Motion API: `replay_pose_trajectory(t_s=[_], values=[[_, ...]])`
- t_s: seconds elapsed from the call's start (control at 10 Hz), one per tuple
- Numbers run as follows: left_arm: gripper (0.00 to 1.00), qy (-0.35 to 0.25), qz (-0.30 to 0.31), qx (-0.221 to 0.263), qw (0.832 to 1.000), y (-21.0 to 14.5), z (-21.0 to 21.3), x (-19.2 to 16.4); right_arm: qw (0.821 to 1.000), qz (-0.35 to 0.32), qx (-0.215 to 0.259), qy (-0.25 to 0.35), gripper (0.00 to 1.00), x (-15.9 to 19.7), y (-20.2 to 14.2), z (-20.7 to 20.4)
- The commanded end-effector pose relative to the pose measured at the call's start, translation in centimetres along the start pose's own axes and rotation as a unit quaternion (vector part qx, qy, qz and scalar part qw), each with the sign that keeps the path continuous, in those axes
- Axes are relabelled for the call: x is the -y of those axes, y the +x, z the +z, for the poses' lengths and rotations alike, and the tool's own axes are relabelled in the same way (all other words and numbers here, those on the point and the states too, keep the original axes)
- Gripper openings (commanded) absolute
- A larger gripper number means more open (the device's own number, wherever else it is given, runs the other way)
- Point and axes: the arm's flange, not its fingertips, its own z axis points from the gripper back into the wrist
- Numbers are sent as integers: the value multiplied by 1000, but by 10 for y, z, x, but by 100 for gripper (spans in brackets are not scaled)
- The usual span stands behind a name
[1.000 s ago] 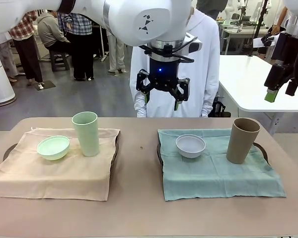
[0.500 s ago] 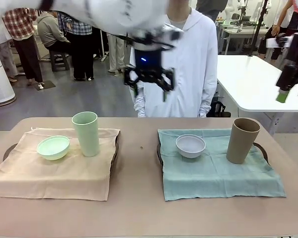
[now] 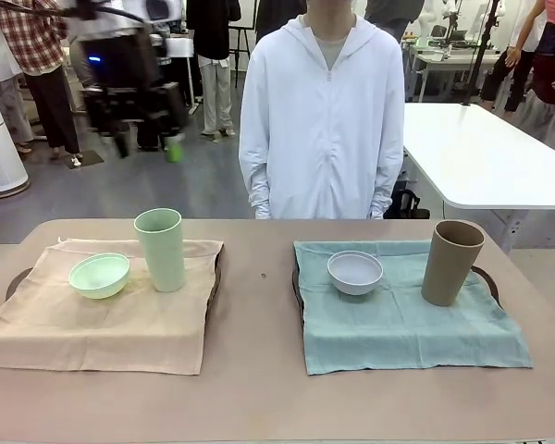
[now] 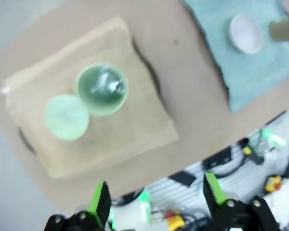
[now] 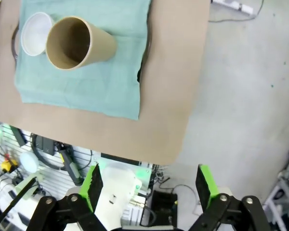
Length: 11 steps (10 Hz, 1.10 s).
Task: Set up a tray with a mat and arrange the tableware.
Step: Place the Picnic Bowl and Reusable plastic cup back onto the Handle tray in front of the human's position.
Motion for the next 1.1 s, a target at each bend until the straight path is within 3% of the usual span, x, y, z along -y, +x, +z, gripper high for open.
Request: replay_pose_trajectory(t_s=[0.0,0.3,0.4,0.5,0.8,0.9,1.0], values=[[100,30,14,-8,999,-38,8,-44,1000,-27,12,12,100,-2,-17,-2],[100,-9,92,20,995,-101,5,-113,999,-42,14,17,100,6,-18,-5],[100,-22,112,51,992,-109,1,-123,999,-40,6,19,100,3,-14,-7],[100,4,79,5,997,-86,19,-102,1000,-27,10,8,100,12,-22,1],[100,-2,96,16,995,-101,14,-116,1000,-26,8,8,100,12,-21,0],[100,-40,109,8,993,-92,22,-138,998,-18,3,65,100,19,-23,4],[100,-115,109,-1,987,-95,27,-179,993,-19,25,114,100,38,-33,9]])
